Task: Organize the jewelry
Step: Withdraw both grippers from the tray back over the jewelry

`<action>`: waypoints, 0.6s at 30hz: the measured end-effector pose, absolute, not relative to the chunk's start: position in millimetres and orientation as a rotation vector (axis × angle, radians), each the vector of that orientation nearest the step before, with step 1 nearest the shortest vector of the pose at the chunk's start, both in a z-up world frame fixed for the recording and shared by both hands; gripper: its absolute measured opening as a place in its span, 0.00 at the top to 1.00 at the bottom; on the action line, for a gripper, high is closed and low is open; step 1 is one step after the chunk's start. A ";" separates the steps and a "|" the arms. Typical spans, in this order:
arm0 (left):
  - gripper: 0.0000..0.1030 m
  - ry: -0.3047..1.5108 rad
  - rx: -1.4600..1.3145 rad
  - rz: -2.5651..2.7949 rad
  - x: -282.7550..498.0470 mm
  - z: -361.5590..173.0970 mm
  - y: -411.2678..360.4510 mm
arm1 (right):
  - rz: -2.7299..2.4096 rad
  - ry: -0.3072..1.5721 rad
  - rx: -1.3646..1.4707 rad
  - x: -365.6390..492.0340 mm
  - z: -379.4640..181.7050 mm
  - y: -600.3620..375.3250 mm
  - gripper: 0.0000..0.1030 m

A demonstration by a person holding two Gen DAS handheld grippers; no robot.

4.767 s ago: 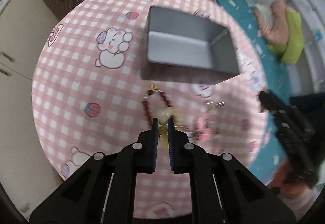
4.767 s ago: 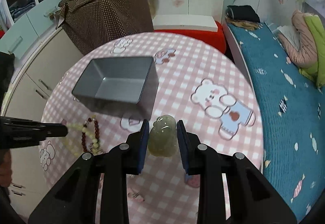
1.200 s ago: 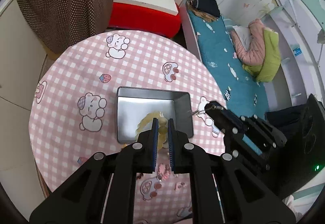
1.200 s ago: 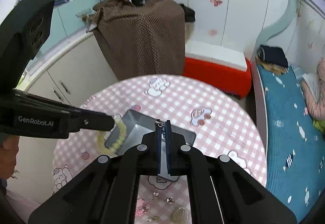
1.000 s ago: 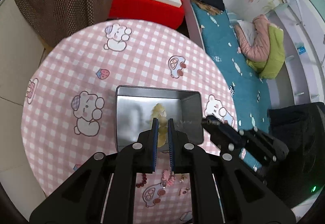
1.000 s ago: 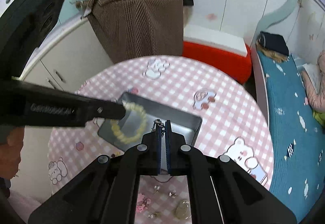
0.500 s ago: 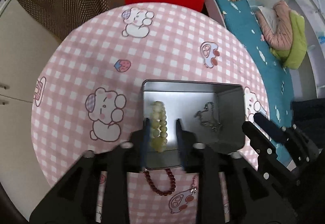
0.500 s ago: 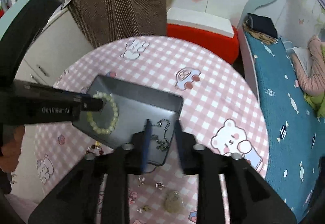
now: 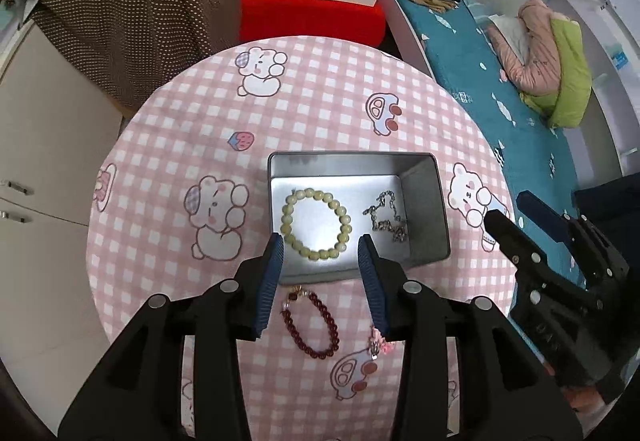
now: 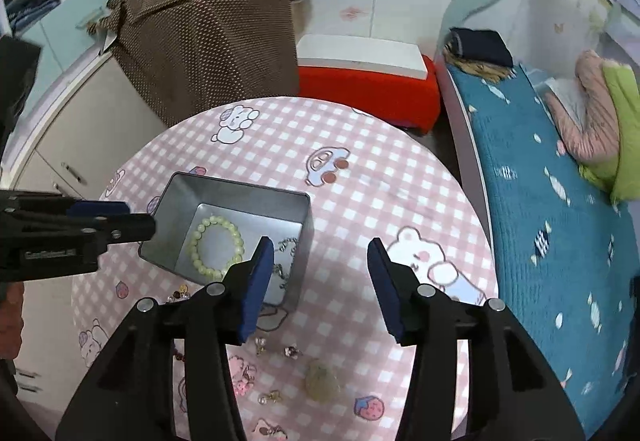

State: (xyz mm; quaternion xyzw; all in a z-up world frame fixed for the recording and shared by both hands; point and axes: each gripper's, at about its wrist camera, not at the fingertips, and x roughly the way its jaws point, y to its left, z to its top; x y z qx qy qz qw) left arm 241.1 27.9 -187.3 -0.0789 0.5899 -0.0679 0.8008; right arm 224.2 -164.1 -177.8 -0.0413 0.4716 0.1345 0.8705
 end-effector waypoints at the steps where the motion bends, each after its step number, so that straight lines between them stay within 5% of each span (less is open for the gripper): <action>1: 0.62 1.265 -0.171 -0.141 237.6 -186.4 27.9 | 0.276 0.988 -0.081 222.0 -177.9 -166.7 0.54; 6: 0.61 1.256 -0.167 -0.125 219.3 -182.9 25.7 | 0.252 0.984 -0.072 208.2 -177.0 -177.8 0.44; 9: 0.43 1.255 -0.171 -0.118 205.8 -183.1 24.5 | 0.243 0.990 -0.064 201.9 -178.9 -183.9 0.40; 18: 0.38 1.332 -0.188 -0.102 176.5 -207.6 25.2 | 0.239 1.033 -0.069 186.8 -192.7 -196.0 0.36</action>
